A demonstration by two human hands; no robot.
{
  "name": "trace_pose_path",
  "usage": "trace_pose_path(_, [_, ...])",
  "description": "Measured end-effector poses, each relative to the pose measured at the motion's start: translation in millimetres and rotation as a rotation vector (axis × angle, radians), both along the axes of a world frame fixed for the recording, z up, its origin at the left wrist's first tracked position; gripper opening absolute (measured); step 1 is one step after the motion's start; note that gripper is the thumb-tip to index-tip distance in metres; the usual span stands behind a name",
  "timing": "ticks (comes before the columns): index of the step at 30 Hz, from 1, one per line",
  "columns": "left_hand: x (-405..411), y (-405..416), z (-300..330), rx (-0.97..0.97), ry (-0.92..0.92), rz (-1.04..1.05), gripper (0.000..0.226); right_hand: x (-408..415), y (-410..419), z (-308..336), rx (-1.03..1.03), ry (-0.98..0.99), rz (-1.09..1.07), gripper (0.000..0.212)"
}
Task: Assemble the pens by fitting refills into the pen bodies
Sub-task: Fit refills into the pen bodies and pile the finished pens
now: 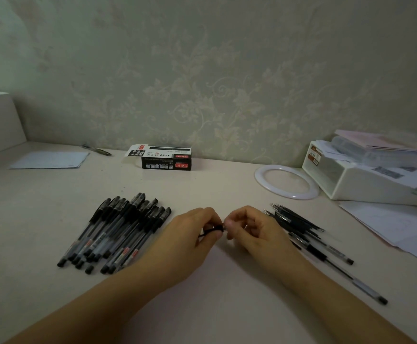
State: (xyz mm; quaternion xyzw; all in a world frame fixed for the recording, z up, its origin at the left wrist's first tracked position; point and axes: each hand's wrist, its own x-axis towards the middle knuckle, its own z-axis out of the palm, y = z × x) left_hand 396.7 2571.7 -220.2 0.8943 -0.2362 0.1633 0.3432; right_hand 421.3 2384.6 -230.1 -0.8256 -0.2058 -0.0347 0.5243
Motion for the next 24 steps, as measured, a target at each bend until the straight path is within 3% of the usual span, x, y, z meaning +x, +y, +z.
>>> trace_pose_path(2, [0.5,0.3,-0.2,-0.002,0.003,0.003,0.004,1.4,-1.8,-0.4,-0.022,-0.004,0.024,0.010])
trace_pose_path(9, [-0.4,-1.7,-1.0,-0.017,0.001,-0.022,0.001,0.0,2.0,-2.0,-0.034,-0.047,-0.026,0.046])
trace_pose_path(14, [0.5,-0.6,-1.2,-0.032,0.008,-0.006,0.002,1.9,0.0,-0.6,-0.004,-0.011,0.066,0.013])
trace_pose_path(20, [-1.3,-3.0,0.2,-0.049,0.017,-0.018,0.001,-0.1,2.2,-2.0,-0.029,-0.059,0.004,0.045])
trace_pose_path(24, [0.1,-1.1,-2.0,-0.099,0.050,0.024,0.006,-0.2,1.2,-0.1,-0.001,-0.030,0.054,0.024])
